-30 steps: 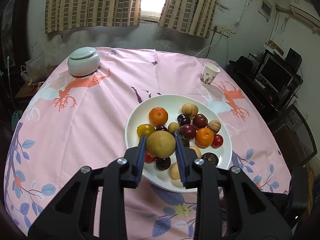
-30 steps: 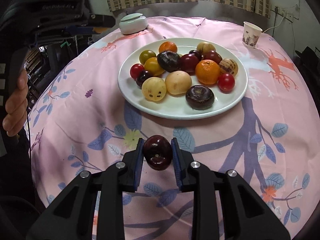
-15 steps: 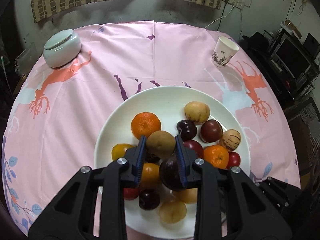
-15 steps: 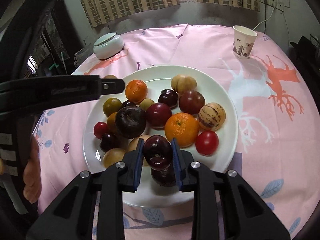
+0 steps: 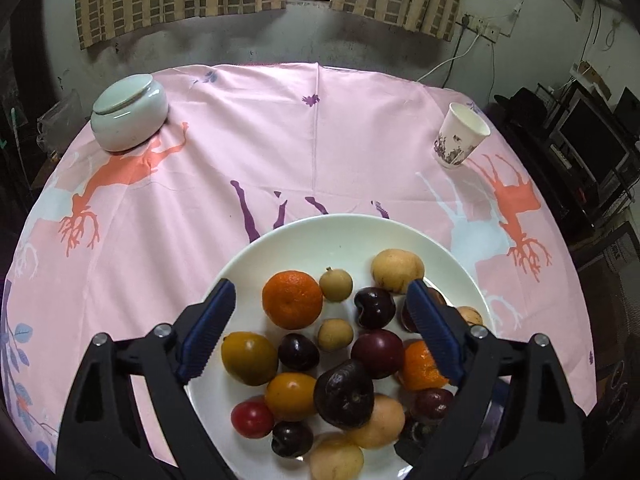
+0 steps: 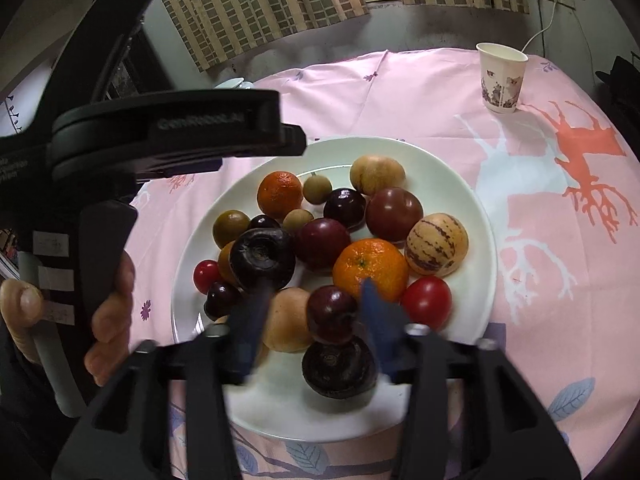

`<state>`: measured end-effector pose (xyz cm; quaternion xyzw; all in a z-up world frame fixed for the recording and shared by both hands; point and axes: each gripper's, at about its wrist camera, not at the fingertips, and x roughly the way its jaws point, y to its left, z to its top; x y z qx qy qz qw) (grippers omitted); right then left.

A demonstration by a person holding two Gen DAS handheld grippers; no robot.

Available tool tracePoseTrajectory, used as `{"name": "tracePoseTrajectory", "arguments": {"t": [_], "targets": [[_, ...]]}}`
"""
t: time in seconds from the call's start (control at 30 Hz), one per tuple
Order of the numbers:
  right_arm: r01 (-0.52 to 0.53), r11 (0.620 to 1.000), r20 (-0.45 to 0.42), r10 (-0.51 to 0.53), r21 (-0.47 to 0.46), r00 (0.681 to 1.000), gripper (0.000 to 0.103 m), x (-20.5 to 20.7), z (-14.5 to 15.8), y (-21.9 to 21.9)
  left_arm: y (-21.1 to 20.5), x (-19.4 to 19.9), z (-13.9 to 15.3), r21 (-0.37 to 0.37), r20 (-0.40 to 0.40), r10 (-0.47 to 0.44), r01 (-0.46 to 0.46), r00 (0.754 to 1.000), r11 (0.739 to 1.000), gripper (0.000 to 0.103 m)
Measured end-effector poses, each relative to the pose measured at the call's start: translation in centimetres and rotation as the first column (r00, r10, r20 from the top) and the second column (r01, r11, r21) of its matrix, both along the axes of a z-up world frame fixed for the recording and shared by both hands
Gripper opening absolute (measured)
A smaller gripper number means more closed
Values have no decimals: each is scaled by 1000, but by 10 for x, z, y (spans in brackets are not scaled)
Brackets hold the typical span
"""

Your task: Organize fruits

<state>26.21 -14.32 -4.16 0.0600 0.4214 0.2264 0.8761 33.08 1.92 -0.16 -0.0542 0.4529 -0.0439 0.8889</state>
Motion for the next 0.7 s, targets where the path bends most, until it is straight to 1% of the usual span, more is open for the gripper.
{"name": "tracePoseTrajectory", "arguments": {"t": [0.03,0.1,0.13,0.2,0.27,0.33,0.4,0.47,0.53,0.6,0.7], "targets": [[12,1000,45,-11,-13,999,97,-4,5,0,5,-6,6,-14,13,9,-9,1000,1000,90],[12,999,119,-6,-44,993,102,-10,13,2,14,-21,15,-28,32,29,-28,999,999,95],[15,998,148,-5,-66,989,102,-14,17,4,18,-30,18,-28,40,38,-37,998,999,98],[19,995,171,-1,-103,985,102,-18,19,5,26,-51,21,-24,58,56,-55,997,998,100],[30,990,166,-7,-138,986,102,-18,22,2,33,-74,22,-22,69,71,-70,995,997,101],[51,987,162,-26,-153,986,102,-23,30,-3,43,-98,23,-16,86,84,-83,993,996,101],[80,980,173,-48,-184,984,102,-34,40,-8,52,-124,23,13,106,120,-122,987,992,101],[113,961,189,-65,-253,980,102,-53,50,-12,58,-153,25,38,148,144,-152,978,988,101],[140,942,198,-81,-304,977,102,-74,51,-15,60,-180,26,46,180,149,-159,972,986,101],[149,942,177,-99,-300,979,102,-97,44,-21,59,-208,25,46,199,152,-164,968,985,101],[173,962,112,-152,-210,982,102,-129,26,-31,55,-237,20,4,185,133,-137,974,991,101]]}}
